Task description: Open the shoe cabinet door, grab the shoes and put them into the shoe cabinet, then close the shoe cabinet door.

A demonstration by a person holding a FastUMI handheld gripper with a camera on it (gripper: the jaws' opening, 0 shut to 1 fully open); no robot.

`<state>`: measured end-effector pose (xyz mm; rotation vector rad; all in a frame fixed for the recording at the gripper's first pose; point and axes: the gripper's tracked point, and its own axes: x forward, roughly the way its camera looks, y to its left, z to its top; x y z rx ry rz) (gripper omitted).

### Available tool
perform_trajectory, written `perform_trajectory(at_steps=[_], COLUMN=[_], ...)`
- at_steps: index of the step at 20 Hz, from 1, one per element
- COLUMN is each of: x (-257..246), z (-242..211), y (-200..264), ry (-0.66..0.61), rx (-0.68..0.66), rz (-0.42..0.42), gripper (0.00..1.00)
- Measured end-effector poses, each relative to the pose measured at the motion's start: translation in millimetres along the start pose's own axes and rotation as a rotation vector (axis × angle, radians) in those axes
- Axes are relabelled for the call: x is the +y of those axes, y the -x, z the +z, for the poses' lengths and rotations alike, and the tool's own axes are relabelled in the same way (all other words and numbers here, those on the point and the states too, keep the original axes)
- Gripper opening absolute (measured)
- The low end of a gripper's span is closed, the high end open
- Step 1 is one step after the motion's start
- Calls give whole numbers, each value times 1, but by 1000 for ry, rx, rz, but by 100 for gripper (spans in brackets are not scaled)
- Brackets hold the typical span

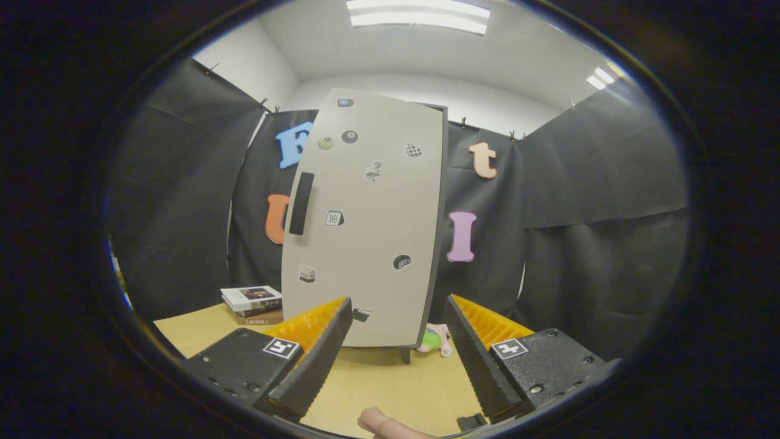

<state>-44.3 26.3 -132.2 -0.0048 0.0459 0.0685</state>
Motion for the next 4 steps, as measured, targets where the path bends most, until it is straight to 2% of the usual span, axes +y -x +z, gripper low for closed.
perform_trajectory(at_steps=[4], x=[-19], z=[9], y=[6], ry=[-20], rx=[-17], rz=[-32], gripper=[99])
